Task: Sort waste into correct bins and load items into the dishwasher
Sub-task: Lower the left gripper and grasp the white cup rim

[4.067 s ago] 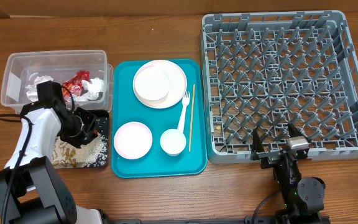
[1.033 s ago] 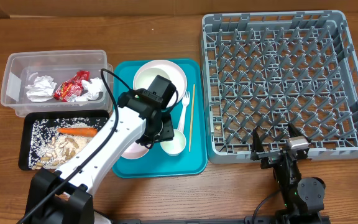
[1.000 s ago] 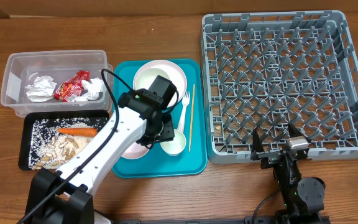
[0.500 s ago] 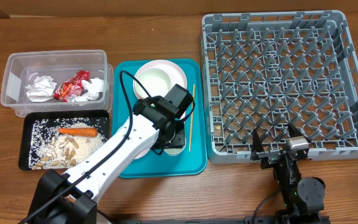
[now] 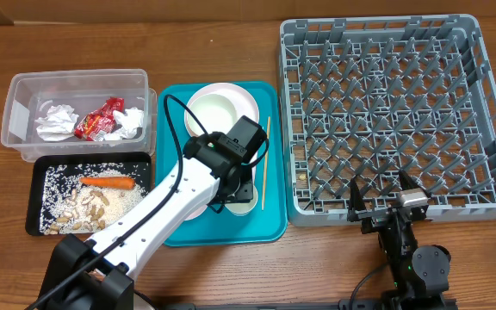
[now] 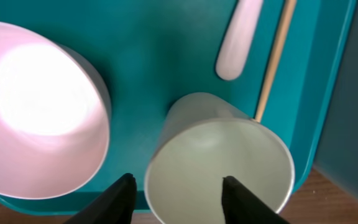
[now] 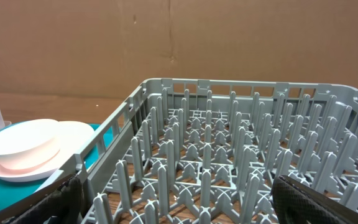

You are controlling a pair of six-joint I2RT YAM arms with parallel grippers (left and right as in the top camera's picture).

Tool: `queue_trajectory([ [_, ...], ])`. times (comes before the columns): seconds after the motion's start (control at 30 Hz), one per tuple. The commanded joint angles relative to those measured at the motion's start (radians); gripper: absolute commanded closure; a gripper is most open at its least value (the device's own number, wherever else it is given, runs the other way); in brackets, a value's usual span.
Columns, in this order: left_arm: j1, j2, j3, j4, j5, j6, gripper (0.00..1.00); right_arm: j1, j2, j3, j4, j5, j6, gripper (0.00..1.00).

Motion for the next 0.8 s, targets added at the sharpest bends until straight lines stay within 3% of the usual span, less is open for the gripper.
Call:
queue_trajectory([
  [0.0,0.019,-0.013,-0.005,-0.003,-0.031,0.005,0.49,0.008,-0.009,-0.011,0.006,-0.002,0.004,0.0],
  [0.27,0.005,-0.013,-0.006,-0.003,-0.004,-0.011,0.53,0.008,-0.009,-0.011,0.006,-0.002,0.004,0.0],
  [0.77,0.0,-0.013,-0.051,0.032,-0.017,-0.011,0.51,0.008,-0.009,-0.011,0.006,-0.001,0.004,0.0],
])
